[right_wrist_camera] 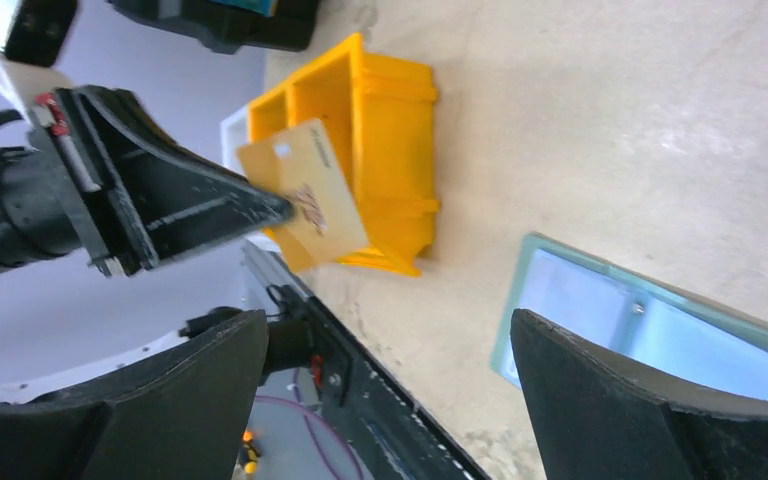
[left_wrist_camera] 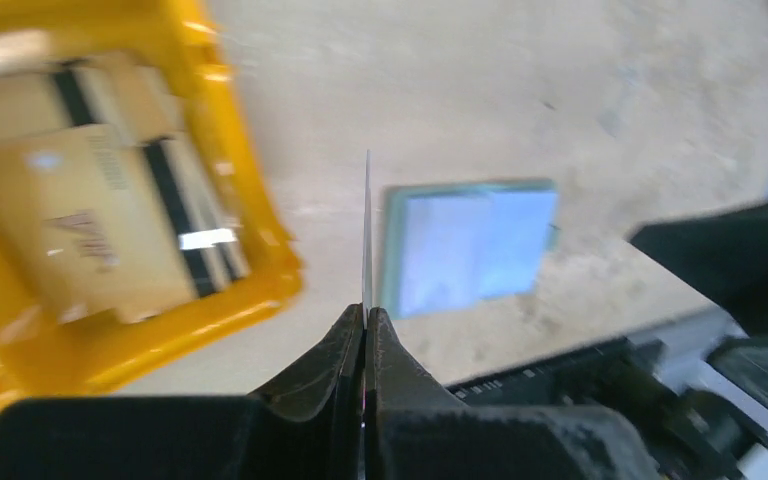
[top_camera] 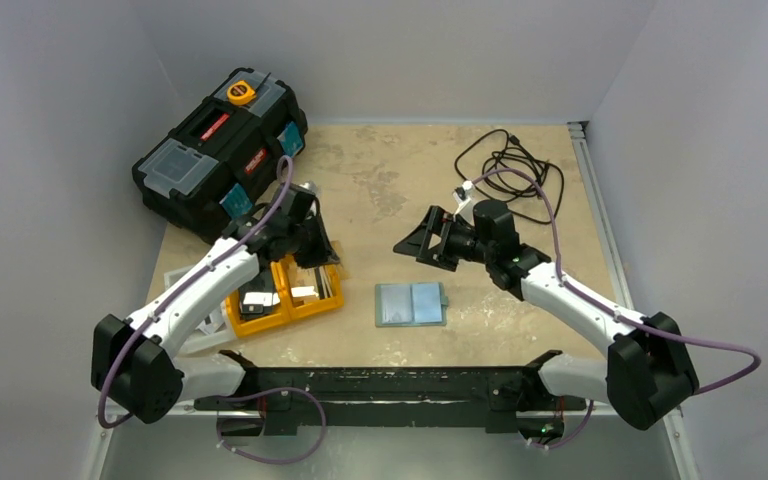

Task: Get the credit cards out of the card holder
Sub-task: Place the credit card in the storage box.

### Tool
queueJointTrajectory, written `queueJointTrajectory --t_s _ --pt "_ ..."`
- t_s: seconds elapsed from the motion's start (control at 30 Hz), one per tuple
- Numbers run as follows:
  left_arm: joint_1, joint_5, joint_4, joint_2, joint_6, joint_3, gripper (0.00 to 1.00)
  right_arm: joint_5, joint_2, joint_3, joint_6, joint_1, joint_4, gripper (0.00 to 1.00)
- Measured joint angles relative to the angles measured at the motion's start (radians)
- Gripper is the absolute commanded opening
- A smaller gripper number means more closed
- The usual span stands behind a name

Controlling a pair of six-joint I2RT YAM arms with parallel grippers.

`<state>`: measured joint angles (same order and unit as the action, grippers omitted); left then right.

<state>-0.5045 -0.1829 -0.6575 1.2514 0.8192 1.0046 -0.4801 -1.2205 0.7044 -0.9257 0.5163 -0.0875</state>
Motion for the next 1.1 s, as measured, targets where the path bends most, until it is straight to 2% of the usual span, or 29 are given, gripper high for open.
queueJointTrajectory --t_s 0.2,0.4,0.53,0.6,0.7,0.77,0.93,1.1 --pt "0.01 0.317 -0.187 0.024 -0.036 0.031 0.0 0.08 0.004 0.003 0.085 0.0 0.122 0.95" --pt "0.013 0.483 -0.257 0.153 -0.049 0.054 0.0 0.124 0.004 0.003 0.136 0.001 0.173 0.96" --pt "0.013 0.537 -0.294 0.231 -0.056 0.056 0.01 0.138 0.003 0.003 0.158 0.002 0.192 0.96" --pt "0.013 0.541 -0.299 0.239 -0.061 0.056 0.11 0.146 0.003 0.003 0.166 0.004 0.196 0.96" --pt "0.013 0.539 -0.301 0.254 -0.077 0.068 0.36 0.158 0.003 0.003 0.176 0.012 0.201 0.96" --pt "0.013 0.533 -0.291 0.262 -0.084 0.071 0.47 0.171 0.002 0.003 0.181 0.023 0.202 0.96" --pt "0.013 0.496 -0.278 0.249 -0.091 0.071 0.58 0.232 -0.006 0.003 0.194 0.072 0.225 0.94" --pt "0.013 0.44 -0.27 0.17 -0.107 0.079 0.59 0.341 -0.033 0.021 0.201 0.158 0.276 0.82"
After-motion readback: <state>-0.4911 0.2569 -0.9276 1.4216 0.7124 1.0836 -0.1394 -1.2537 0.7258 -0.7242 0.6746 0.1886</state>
